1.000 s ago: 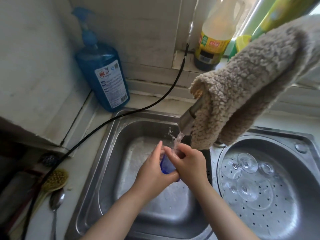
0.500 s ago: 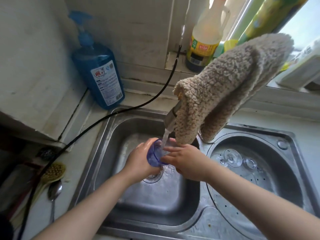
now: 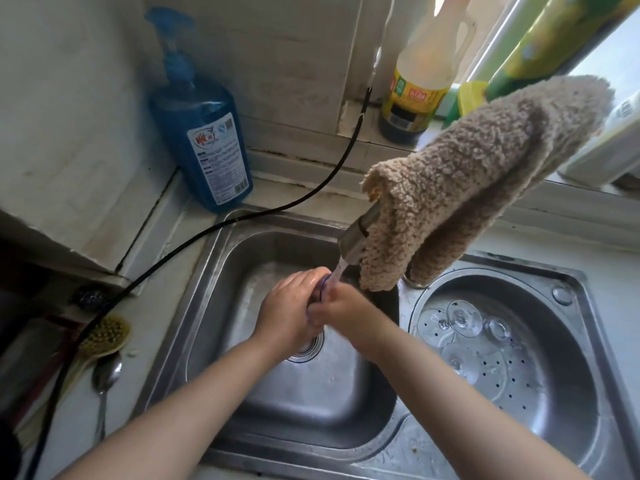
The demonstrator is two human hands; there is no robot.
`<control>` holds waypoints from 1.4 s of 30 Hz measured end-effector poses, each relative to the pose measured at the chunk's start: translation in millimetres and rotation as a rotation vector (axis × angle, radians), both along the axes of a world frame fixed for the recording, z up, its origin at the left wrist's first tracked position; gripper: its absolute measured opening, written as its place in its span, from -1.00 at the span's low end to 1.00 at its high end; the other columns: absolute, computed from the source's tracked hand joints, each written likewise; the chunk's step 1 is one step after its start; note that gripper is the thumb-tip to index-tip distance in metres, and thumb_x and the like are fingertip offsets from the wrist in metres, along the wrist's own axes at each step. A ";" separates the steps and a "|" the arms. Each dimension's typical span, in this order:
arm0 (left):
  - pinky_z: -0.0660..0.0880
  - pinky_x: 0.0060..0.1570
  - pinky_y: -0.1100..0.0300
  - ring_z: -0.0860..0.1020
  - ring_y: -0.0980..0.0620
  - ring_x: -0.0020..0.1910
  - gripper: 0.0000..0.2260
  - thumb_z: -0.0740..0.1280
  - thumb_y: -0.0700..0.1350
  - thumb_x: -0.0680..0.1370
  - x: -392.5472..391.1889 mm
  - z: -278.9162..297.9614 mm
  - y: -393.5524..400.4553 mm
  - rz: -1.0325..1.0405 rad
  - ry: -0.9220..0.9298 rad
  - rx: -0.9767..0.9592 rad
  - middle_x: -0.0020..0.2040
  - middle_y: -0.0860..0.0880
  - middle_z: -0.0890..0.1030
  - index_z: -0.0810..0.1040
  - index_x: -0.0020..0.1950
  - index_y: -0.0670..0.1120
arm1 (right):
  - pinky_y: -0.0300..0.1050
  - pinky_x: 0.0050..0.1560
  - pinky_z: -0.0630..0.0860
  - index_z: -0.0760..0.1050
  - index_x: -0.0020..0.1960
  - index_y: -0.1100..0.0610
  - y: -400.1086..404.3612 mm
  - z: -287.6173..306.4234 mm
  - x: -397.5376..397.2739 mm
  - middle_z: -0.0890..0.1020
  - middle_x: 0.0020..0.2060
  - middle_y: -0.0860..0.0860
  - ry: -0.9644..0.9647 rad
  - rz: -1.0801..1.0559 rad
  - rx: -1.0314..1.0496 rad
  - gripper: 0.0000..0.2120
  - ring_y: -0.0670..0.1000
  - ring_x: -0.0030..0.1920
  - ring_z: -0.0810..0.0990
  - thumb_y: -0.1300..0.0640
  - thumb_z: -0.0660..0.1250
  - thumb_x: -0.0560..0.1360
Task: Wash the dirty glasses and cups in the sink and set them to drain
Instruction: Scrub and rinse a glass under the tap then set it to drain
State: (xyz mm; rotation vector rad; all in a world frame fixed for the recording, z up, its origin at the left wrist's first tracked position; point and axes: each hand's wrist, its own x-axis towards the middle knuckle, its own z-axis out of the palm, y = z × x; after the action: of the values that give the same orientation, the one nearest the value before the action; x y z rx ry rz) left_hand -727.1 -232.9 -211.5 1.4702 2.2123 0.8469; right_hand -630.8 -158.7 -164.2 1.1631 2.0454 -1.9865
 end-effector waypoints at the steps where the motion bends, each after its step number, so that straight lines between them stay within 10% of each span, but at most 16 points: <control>1: 0.38 0.05 0.25 0.56 -0.07 0.07 -0.44 0.52 -0.18 0.20 -2.2 2.1 0.5 0.003 -0.025 -0.011 0.08 -0.06 0.63 0.55 0.20 -0.13 | -0.22 0.02 0.43 0.41 0.23 0.24 -4.4 -3.4 5.0 0.55 0.00 0.08 -0.024 0.206 0.219 -0.65 0.04 0.03 0.52 0.32 0.28 0.45; 5: 0.31 0.11 0.32 0.51 -0.09 0.22 -0.34 0.56 -0.18 0.25 -6.7 11.3 -0.3 -0.010 -0.124 -0.077 0.23 -0.06 0.58 0.48 0.33 -0.14 | -0.10 0.40 0.25 0.38 0.29 0.21 14.5 -12.4 35.9 0.56 0.20 0.13 -0.172 0.826 1.064 -0.52 0.11 0.28 0.47 0.30 0.25 0.37; 8: 0.29 0.03 0.38 0.50 0.01 0.21 -0.37 0.52 -0.07 0.26 -5.3 7.2 1.1 -0.003 -0.172 -0.111 0.22 0.03 0.58 0.48 0.31 -0.05 | 0.06 0.40 0.30 0.43 0.29 0.24 28.7 -17.7 41.1 0.62 0.15 0.11 -0.180 0.955 1.289 -0.49 0.09 0.27 0.52 0.28 0.30 0.33; 11: 0.37 -0.04 0.28 0.54 0.00 0.10 -0.54 0.46 -0.07 0.29 -0.9 0.8 5.5 0.014 -0.173 -0.109 0.09 0.00 0.61 0.53 0.17 -0.08 | -0.07 0.41 0.25 0.32 0.35 0.21 1.3 -2.8 24.8 0.55 0.22 0.10 -0.280 0.756 1.022 -0.49 0.10 0.28 0.47 0.20 0.27 0.42; 15: 0.44 0.07 0.13 0.55 -0.08 0.13 -0.45 0.39 -0.07 0.24 5.9 -1.9 -0.1 0.016 -0.155 -0.093 0.13 -0.06 0.61 0.52 0.23 -0.11 | -0.19 -0.01 0.53 0.49 0.08 0.27 -1.3 7.7 -0.1 0.60 -0.06 0.18 -0.099 0.159 0.059 -0.77 -0.01 -0.07 0.54 0.23 0.30 0.44; 18: 0.36 -0.02 0.25 0.55 -0.06 0.11 -0.43 0.43 -0.06 0.22 1.2 1.2 -0.8 0.023 -0.067 -0.064 0.11 0.00 0.61 0.51 0.24 -0.08 | -0.19 0.06 0.47 0.53 -0.02 0.23 11.4 2.4 -1.7 0.58 -0.12 0.11 -0.134 -0.053 -0.051 -0.83 -0.01 -0.08 0.54 0.16 0.28 0.46; 23: 0.49 0.04 0.11 0.54 -0.04 0.14 -0.36 0.44 0.01 0.19 -13.7 9.7 -0.3 0.030 -0.157 -0.143 0.13 0.04 0.61 0.47 0.27 0.03 | -0.11 0.31 0.33 0.48 0.16 0.26 21.4 -4.5 25.3 0.61 0.10 0.16 -0.078 0.865 0.985 -0.66 0.13 0.17 0.55 0.26 0.29 0.38; 26: 0.51 0.03 0.11 0.55 -0.01 0.12 -0.32 0.41 0.12 0.15 -15.0 12.3 -2.5 -0.024 -0.174 -0.171 0.11 0.07 0.61 0.46 0.28 0.05 | 0.02 0.36 0.37 0.55 0.19 0.20 48.5 -15.3 37.7 0.65 0.11 0.08 0.079 1.054 1.380 -0.49 0.05 0.22 0.57 0.26 0.42 0.23; 30: 0.48 0.01 0.14 0.52 -0.05 0.15 -0.34 0.49 -0.05 0.21 -6.7 13.6 1.5 0.019 -0.184 -0.221 0.14 0.02 0.60 0.44 0.31 0.03 | 0.01 0.35 0.38 0.48 0.25 0.19 23.6 -13.8 31.5 0.60 0.18 0.13 -0.070 0.826 1.083 -0.47 0.13 0.27 0.51 0.17 0.29 0.27; 34: 0.52 -0.02 0.11 0.57 -0.01 0.08 -0.39 0.44 0.02 0.19 -0.9 7.2 -3.8 0.061 -0.256 -0.253 0.07 0.05 0.61 0.44 0.23 0.08 | 0.03 0.18 0.51 0.54 0.15 0.21 5.4 -8.7 10.8 0.65 0.05 0.14 -0.026 0.355 0.173 -0.56 0.11 0.08 0.62 0.03 0.27 0.34; 37: 0.55 -0.05 0.10 0.61 0.03 -0.03 -0.39 0.49 0.09 0.11 -1.0 10.8 -8.5 0.055 -0.381 -0.328 -0.03 0.12 0.63 0.43 0.13 0.13 | -0.01 0.03 0.55 0.62 -0.13 0.14 19.9 -3.8 12.9 0.67 -0.23 0.08 -0.049 0.184 0.268 -0.84 -0.03 -0.19 0.59 0.11 0.30 0.52; 42: 0.53 0.13 0.13 0.57 0.05 0.18 -0.38 0.52 0.02 0.39 -2.4 29.6 -16.1 -0.047 -0.960 -0.415 0.22 0.07 0.54 0.27 0.32 0.25 | -0.20 -0.15 0.52 0.58 -0.23 0.09 14.9 -3.4 12.6 0.57 -0.39 -0.06 -0.060 0.043 0.261 -0.66 -0.09 -0.30 0.56 -0.03 0.18 0.60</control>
State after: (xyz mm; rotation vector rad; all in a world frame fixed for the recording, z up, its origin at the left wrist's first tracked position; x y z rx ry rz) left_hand -729.5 -249.0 -181.9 0.6787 1.4796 0.7782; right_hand -618.2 -143.8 -167.6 1.1927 2.3299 -1.6815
